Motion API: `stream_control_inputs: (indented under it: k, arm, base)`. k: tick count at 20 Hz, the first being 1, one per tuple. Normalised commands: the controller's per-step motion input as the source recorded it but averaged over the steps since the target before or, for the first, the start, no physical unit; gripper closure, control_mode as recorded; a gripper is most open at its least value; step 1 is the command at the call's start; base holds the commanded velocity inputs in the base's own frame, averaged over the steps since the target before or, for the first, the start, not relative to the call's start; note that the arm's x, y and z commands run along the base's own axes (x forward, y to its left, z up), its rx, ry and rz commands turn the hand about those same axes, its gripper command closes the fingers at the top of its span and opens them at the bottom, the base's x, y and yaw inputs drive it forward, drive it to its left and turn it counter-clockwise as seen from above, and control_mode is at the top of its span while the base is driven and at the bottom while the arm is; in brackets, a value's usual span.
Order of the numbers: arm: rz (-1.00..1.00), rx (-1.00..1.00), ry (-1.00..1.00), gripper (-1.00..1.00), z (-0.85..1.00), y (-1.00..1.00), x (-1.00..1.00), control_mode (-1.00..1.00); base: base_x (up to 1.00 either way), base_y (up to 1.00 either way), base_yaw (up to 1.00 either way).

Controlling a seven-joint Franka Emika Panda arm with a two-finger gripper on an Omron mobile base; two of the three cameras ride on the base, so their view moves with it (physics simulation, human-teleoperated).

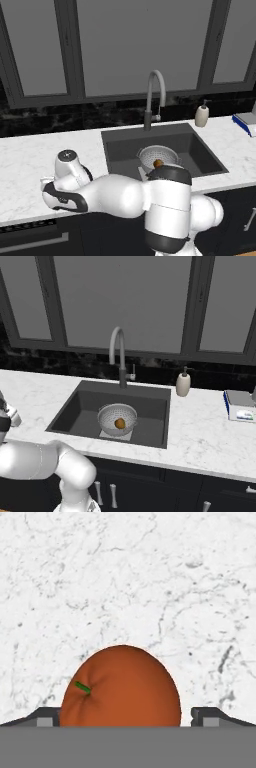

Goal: Put the colander in the sink, put the pear, orange in the colander, and turn on the sink faucet and pour water over the colander.

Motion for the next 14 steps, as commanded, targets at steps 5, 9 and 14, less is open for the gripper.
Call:
stream_control_inputs:
  k: [5,9,14]
  arm:
    - [0.0,-0.01,0.0,-1.0,-0.43,0.0,0.03,-1.0]
    - [-0.01,-0.01,-0.01,1.0,-0.46,0.0,0.0,-1.0]
    - [-0.04,0.0,-0.13,1.0,-0.29,-0.34,-0.14,-1.0]
  base:
    - [0.0,0.0,0.0]
    - [0.0,0.0,0.0]
    - [0.0,0.0,0.0]
